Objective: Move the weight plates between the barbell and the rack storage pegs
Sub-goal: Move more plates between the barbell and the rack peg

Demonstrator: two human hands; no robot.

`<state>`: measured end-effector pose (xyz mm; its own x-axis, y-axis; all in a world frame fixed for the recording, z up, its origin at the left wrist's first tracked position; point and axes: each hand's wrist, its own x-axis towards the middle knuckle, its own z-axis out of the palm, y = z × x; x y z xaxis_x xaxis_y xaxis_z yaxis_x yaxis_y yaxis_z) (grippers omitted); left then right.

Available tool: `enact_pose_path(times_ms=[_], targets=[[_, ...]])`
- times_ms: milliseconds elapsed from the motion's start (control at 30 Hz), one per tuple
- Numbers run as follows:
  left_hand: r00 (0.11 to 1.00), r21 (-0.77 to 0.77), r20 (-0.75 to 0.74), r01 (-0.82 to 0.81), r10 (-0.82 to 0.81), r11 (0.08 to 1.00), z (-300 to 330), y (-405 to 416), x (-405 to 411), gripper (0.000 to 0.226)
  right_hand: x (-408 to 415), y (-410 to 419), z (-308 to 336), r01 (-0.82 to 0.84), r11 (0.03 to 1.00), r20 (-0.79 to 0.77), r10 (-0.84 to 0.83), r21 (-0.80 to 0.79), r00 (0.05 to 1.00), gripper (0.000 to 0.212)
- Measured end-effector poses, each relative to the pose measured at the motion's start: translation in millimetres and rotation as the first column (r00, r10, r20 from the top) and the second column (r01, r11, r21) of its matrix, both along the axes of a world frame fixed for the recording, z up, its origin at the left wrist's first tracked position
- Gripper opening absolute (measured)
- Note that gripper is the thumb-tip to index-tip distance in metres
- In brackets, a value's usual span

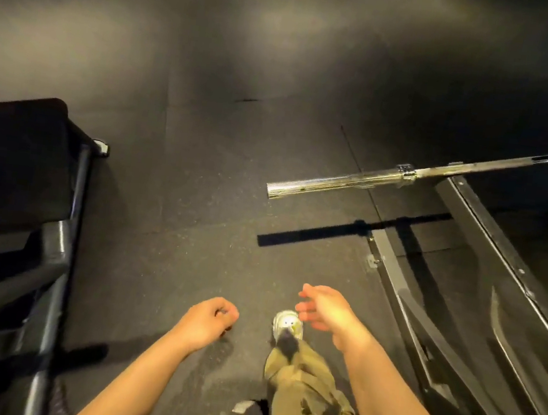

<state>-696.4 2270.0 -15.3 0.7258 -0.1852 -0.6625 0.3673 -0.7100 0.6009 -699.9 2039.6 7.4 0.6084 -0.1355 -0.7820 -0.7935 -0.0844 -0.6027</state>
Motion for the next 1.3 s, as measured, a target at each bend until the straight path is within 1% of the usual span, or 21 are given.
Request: enact_pose_path(times_ms=[67, 167, 233, 300, 367, 433, 500, 567, 667, 733, 767, 833, 933, 967, 1000, 1067, 1133, 1200, 1300], targets=[[0.999, -0.014, -0.046, 0.029, -0.029, 0.999, -0.9, -3.4, 31.0, 0.009, 40.3, -1.2, -9.8, -0.012, 1.000, 0.001, 0.012, 0.018, 1.000, 0.016], [0.999, 0.011, -0.012, 0.049, -0.049, 0.999, -0.1, -8.5, 82.6, 0.013, 100.0, -1.9, -27.2, -0.033, 0.999, 0.011, 0.032, 0.025, 0.999, 0.019], [0.999, 0.030, -0.017, 0.032, -0.031, 0.999, -1.7, -14.0, 123.2, 0.010, 142.7, -7.2, -38.7, -0.016, 0.996, -0.003, 0.016, 0.089, 1.000, 0.021], [0.998, 0.088, -0.041, 0.040, -0.036, 0.995, 4.5, -18.3, 166.3, 0.009, 181.0, -14.2, -44.0, 0.013, 0.989, -0.078, -0.002, 0.146, 0.997, 0.016], [0.998, 0.118, -0.043, 0.049, -0.044, 0.992, 10.7, -23.6, 205.8, 0.010, 209.8, -22.3, -51.4, -0.003, 0.997, -0.113, 0.011, 0.071, 0.993, 0.025], [1.000, 0.099, 0.002, 0.002, -0.002, 0.995, 14.4, -31.6, 244.9, 0.008, 240.7, -32.2, -58.4, -0.013, 0.999, -0.112, 0.017, 0.032, 0.994, 0.031], [0.999, 0.066, 0.031, -0.030, 0.028, 0.997, 13.5, -38.8, 273.6, 0.009, 264.5, -39.3, -61.7, -0.037, 0.999, -0.117, 0.036, 0.002, 0.992, 0.028], [1.000, 0.036, 0.014, -0.017, 0.016, 0.999, 8.5, -47.9, 297.2, 0.014, 285.0, -43.3, -62.6, -0.024, 1.000, -0.124, 0.025, 0.004, 0.992, 0.021], [1.000, 0.005, -0.028, -0.006, 0.006, 1.000, -1.9, -61.4, 336.5, 0.003, 310.3, -51.9, -68.2, 0.048, 0.999, -0.144, -0.046, 0.016, 0.988, 0.017], [0.998, -0.018, -0.059, -0.001, 0.000, 1.000, -9.0, -62.3, 371.5, 0.005, 326.2, -58.4, -77.1, 0.156, 0.988, -0.177, -0.154, -0.002, 0.972, 0.016], [0.996, -0.039, -0.085, 0.001, -0.004, 0.999, -12.3, -59.6, 391.6, 0.005, 333.8, -61.0, -82.3, 0.230, 0.973, -0.193, -0.226, -0.001, 0.955, 0.017], [0.993, -0.051, -0.108, 0.041, -0.047, 0.998, -17.7, -52.5, 435.3, 0.013, 348.9, -61.0, -92.8, 0.361, 0.932, -0.204, -0.357, -0.020, 0.912, 0.018], [0.979, -0.012, -0.125, 0.162, -0.162, 0.987, -27.1, -37.0, 499.9, 0.013, 373.2, -48.6, -112.7, 0.483, 0.865, -0.217, -0.501, -0.134, 0.838, 0.024], [0.966, 0.008, -0.140, 0.221, -0.217, 0.975, -30.3, -28.2, 524.0, 0.012, 380.0, -38.0, -121.9, 0.490, 0.854, -0.234, -0.520, -0.176, 0.822, 0.021], [0.952, 0.031, -0.149, 0.275, -0.267, 0.961, -30.5, -20.5, 543.8, 0.012, 381.8, -28.5, -134.0, 0.463, 0.860, -0.252, -0.507, -0.216, 0.824, 0.017], [0.918, 0.072, -0.153, 0.378, -0.365, 0.923, -31.2, 0.5, 600.3, 0.012, 400.3, 1.3, -146.2, 0.429, 0.863, -0.300, -0.497, -0.267, 0.814, 0.017], [0.913, 0.108, -0.122, 0.401, -0.388, 0.910, -26.5, 18.7, 646.4, 0.012, 421.1, 27.7, -148.2, 0.382, 0.885, -0.358, -0.459, -0.268, 0.813, 0.011], [0.911, 0.146, -0.099, 0.412, -0.401, 0.900, -21.6, 29.2, 684.9, 0.011, 451.3, 48.8, -134.7, 0.358, 0.899, -0.370, -0.432, -0.255, 0.823, 0.012], [0.920, 0.098, -0.107, 0.386, -0.376, 0.917, -24.1, 29.2, 734.7, 0.007, 501.2, 63.5, -120.1, 0.305, 0.928, -0.331, -0.363, -0.215, 0.871, 0.008]])
